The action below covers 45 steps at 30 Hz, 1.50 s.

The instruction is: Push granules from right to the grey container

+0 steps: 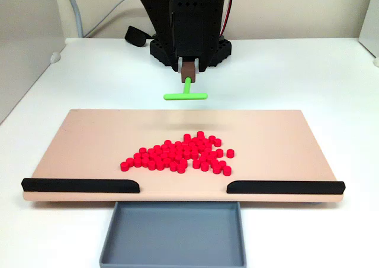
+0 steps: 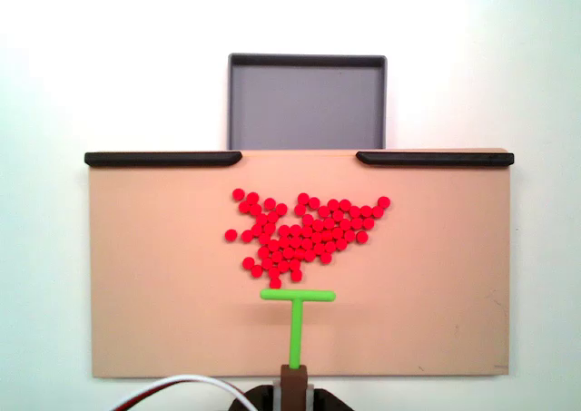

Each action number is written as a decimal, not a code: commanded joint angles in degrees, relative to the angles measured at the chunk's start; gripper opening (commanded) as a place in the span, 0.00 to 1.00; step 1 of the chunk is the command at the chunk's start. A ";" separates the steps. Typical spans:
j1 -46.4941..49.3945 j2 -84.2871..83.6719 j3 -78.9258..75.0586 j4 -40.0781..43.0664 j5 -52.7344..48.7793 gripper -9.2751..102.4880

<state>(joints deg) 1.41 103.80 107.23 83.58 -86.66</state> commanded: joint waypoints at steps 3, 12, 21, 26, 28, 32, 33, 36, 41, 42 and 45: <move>-0.35 -0.09 -1.93 -0.35 0.18 0.08; -0.44 -0.09 -1.85 -0.35 -0.26 0.08; -0.44 0.00 -1.85 -0.35 -0.62 0.08; -0.26 0.09 -1.85 -0.35 -3.34 0.08; -0.18 0.09 -1.85 -0.35 -4.92 0.08; 0.62 -0.26 -1.85 -0.35 -10.28 0.08; 0.79 -0.44 -1.85 -0.35 -11.60 0.08; 1.05 -0.88 -1.85 -0.35 -16.00 0.08; 1.93 -1.23 -1.93 -0.35 -22.41 0.08; 2.20 -1.14 -1.93 -0.35 -23.29 0.08; 3.16 -0.62 -1.93 -0.09 -28.48 0.08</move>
<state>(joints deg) 3.69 102.39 107.23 83.41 -111.27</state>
